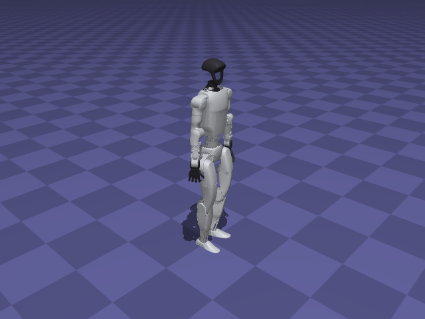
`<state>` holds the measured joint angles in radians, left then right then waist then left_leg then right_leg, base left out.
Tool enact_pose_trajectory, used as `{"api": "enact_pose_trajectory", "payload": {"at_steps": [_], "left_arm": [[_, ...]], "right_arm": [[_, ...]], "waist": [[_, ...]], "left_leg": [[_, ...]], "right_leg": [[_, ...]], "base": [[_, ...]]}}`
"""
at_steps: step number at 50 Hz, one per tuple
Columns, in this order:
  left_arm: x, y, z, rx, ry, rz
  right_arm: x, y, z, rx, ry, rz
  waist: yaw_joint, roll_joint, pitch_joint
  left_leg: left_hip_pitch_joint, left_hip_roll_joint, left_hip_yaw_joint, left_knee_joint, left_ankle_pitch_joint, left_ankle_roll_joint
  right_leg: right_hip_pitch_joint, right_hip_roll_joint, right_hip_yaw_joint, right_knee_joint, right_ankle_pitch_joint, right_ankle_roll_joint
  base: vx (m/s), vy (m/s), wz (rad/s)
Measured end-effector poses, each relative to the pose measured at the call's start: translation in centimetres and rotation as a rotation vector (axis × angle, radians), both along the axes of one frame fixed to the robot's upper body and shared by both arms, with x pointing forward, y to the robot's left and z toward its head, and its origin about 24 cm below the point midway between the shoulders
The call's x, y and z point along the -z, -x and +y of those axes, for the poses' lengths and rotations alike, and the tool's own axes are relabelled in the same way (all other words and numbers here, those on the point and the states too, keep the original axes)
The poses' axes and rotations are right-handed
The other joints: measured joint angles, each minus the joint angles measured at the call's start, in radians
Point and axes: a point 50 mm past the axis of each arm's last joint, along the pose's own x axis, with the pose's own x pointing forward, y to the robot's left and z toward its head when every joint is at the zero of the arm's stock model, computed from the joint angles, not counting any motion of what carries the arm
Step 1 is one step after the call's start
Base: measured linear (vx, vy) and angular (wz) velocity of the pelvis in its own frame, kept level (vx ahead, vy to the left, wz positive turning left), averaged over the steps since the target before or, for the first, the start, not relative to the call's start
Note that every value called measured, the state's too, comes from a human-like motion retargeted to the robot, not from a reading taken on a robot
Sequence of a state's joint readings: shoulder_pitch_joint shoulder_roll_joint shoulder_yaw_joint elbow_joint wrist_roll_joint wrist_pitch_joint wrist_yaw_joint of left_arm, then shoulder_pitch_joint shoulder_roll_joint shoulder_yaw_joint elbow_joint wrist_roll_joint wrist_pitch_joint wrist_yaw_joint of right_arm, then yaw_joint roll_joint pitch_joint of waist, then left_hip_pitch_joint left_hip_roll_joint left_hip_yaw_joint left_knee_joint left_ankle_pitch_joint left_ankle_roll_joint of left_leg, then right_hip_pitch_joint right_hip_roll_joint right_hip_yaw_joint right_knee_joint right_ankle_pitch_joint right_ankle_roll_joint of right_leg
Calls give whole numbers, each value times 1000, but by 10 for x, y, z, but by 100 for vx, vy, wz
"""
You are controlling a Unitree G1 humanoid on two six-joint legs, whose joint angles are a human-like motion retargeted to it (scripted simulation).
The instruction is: In place motions
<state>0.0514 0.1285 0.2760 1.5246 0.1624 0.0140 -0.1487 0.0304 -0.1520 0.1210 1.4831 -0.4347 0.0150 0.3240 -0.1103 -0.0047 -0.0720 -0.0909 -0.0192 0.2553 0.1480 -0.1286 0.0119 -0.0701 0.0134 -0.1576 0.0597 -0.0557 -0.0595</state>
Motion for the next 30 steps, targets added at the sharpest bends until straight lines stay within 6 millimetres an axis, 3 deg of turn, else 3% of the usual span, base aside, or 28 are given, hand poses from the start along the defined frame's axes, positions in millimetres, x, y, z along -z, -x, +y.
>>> {"api": "enact_pose_trajectory", "payload": {"at_steps": [6, 10, 12, 17, 25, 30], "left_arm": [[0, 7, 0, -14, 1, 14], [0, 4, 2, -14, -2, 1], [0, 4, 2, -15, -4, -5], [0, 7, -2, -38, 3, 0], [0, 16, -2, -51, 7, 31], [-1, 18, 0, -63, 1, 41]], "right_arm": [[-1, 12, -6, 13, 25, 43], [-2, 14, -10, 39, 36, 49], [-2, 15, -12, 49, 42, 53], [-3, 16, -17, 54, 63, 58], [-3, 10, -19, 68, 66, 38], [-3, 8, -17, 73, 54, 33]], "waist": [[-3, -15, -3], [-21, -39, 4], [-13, -60, 9], [8, -94, 17], [44, -96, 20], [65, -112, 19]], "left_leg": [[-64, 8, 26, 156, 10, 4], [-184, 19, 36, 386, 146, 17], [-264, 27, 55, 524, 216, 50], [-458, 77, 124, 851, 165, 121], [-777, 182, 145, 1290, 83, 173], [-921, 214, 140, 1437, 61, 195]], "right_leg": [[2, -10, 29, 7, -4, -18], [-1, -38, 37, 3, 2, -36], [2, -56, 47, -1, 7, -46], [-5, -79, 62, 4, 14, -73], [-25, -58, 64, -2, 20, -98], [-42, -55, 76, 9, 15, -113]], "base": [[5, 6, 6], [-4, 5, 35], [-1, 2, 12], [0, 1, 0], [-1, 0, -1], [-3, -2, 1]]}}
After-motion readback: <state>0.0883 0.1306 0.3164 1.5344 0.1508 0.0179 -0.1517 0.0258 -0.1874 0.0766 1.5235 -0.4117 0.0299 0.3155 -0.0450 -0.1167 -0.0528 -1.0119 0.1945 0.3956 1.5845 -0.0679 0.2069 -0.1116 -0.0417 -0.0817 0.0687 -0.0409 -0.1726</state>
